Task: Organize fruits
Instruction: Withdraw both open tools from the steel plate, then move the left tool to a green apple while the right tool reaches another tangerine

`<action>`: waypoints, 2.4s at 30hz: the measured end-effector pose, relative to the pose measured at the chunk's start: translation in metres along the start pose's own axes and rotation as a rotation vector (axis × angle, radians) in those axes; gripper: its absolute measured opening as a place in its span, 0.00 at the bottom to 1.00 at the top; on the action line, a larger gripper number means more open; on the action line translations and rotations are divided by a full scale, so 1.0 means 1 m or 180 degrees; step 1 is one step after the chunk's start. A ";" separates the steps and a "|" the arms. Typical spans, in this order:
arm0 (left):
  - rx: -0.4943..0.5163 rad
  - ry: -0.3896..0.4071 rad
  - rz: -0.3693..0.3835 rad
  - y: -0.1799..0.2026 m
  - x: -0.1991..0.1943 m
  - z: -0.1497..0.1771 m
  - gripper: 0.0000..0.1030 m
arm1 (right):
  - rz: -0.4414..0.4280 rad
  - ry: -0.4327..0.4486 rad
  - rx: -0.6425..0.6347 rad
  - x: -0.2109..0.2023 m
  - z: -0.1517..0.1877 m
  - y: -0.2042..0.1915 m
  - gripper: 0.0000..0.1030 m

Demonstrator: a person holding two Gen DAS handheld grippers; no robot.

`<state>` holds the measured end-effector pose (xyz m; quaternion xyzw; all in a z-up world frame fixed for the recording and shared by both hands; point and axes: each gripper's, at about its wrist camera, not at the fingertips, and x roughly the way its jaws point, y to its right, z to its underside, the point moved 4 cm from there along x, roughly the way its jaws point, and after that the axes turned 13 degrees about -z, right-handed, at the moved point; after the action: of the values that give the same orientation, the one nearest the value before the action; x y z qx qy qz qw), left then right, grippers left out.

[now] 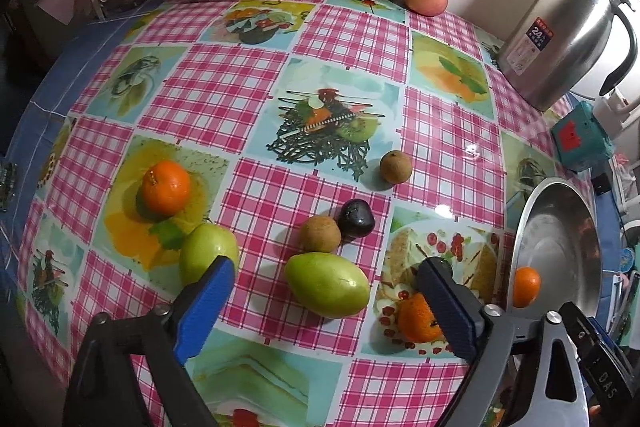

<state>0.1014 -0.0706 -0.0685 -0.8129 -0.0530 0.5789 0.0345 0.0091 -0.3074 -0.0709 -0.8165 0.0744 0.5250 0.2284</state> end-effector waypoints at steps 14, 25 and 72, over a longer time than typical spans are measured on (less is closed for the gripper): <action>-0.0036 0.0231 -0.0108 -0.008 -0.008 -0.003 1.00 | -0.0033 0.0111 -0.0078 -0.003 -0.002 -0.005 0.94; -0.0048 0.0468 0.0056 -0.018 -0.021 0.002 1.00 | -0.0202 0.0316 -0.0096 -0.010 -0.002 -0.013 0.94; -0.0298 0.0225 0.0218 -0.102 0.000 -0.018 0.97 | -0.0668 0.0141 -0.0702 0.027 0.031 -0.130 0.80</action>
<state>0.1136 0.0311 -0.0508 -0.8349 -0.0509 0.5476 -0.0215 0.0425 -0.1750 -0.0668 -0.8513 -0.0645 0.4852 0.1892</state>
